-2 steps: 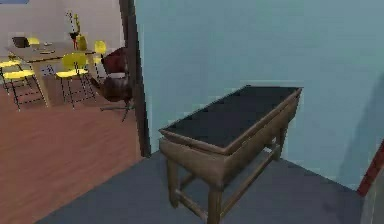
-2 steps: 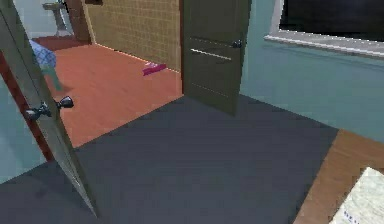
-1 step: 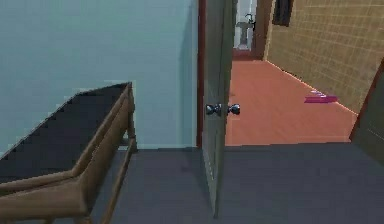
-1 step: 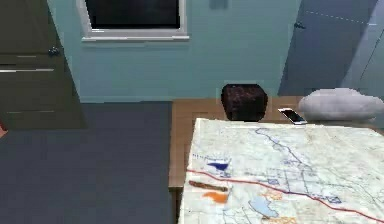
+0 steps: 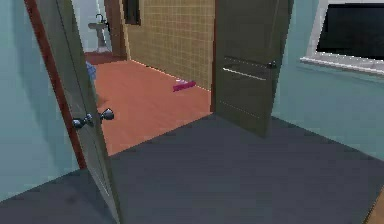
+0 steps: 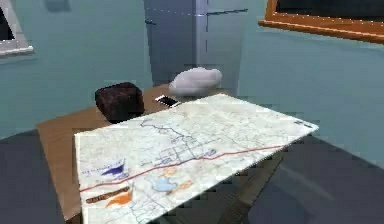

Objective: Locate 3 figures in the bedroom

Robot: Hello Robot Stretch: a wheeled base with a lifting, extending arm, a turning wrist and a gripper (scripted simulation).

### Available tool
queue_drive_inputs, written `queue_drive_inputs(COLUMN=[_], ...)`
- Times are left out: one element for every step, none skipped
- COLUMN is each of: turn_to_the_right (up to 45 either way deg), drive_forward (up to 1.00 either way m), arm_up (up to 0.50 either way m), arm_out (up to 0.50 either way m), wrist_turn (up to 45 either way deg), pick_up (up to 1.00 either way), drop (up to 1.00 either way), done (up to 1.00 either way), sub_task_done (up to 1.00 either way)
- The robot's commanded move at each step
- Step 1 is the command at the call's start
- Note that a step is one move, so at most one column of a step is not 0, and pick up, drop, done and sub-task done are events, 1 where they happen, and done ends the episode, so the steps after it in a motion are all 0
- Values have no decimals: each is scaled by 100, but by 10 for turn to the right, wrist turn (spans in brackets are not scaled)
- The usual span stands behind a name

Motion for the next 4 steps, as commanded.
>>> queue_drive_inputs(turn_to_the_right=[0,300,0,-450], drive_forward=[100,0,5,0], arm_up=[0,0,0,0], arm_out=[0,0,0,0], wrist_turn=[0,0,0,0], pick_up=[0,0,0,0], drop=[0,0,0,0], done=[0,0,0,0], sub_task_done=[0,0,0,0])
